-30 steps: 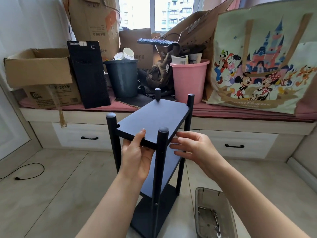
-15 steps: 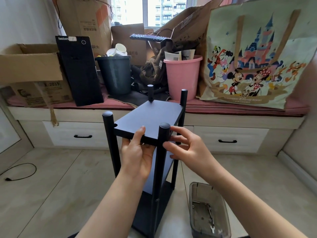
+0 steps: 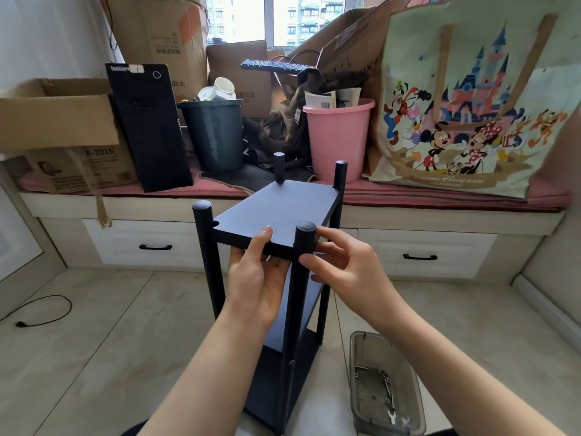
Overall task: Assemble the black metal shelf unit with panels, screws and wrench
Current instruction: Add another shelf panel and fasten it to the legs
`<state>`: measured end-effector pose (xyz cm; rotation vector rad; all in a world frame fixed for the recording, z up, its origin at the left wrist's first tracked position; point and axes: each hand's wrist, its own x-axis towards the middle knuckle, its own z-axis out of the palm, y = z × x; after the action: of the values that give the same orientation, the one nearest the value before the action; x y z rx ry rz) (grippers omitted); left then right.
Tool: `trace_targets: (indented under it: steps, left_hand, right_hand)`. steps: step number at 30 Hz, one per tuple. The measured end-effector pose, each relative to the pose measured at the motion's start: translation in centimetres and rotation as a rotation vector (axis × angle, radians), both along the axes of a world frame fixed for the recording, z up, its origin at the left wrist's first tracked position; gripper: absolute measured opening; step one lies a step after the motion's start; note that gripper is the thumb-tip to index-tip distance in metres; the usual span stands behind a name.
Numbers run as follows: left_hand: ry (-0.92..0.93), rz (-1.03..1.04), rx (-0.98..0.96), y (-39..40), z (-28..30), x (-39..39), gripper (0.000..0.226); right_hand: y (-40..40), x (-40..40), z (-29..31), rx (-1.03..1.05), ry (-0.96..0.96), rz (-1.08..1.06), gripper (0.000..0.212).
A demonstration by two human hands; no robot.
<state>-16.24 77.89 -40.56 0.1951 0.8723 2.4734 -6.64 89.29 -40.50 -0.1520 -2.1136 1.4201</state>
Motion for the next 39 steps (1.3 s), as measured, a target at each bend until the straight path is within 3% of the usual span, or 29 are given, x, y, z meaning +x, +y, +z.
trace_targets:
  steps: [11,20,26,30,35,39]
  left_hand:
    - [0.032,-0.174,-0.025,0.1,-0.3,0.1,0.051]
    - [0.13,-0.142,-0.118,2.2,-0.7,1.3,0.048]
    - [0.115,-0.152,-0.078,3.3,-0.9,2.0,0.045]
    - [0.105,-0.156,-0.066,3.4,-1.1,2.0,0.052]
    - [0.105,-0.17,-0.06,3.2,-1.5,1.7,0.059]
    - [0.129,-0.199,-0.057,3.2,-1.9,1.4,0.039]
  right_hand:
    - [1.4,0.0,-0.1,0.011,0.025,0.022,0.042]
    - [4.0,0.9,0.4,-0.044,-0.04,0.058,0.045]
    - [5.1,1.9,0.5,-0.062,-0.091,-0.006,0.042]
    - [6.7,2.4,-0.6,-0.219,-0.123,-0.123,0.025]
    - [9.4,2.2,-5.9,-0.256,-0.547,-0.246,0.023]
    - [10.7,2.8,-12.1,-0.162,-0.952,-0.204,0.022]
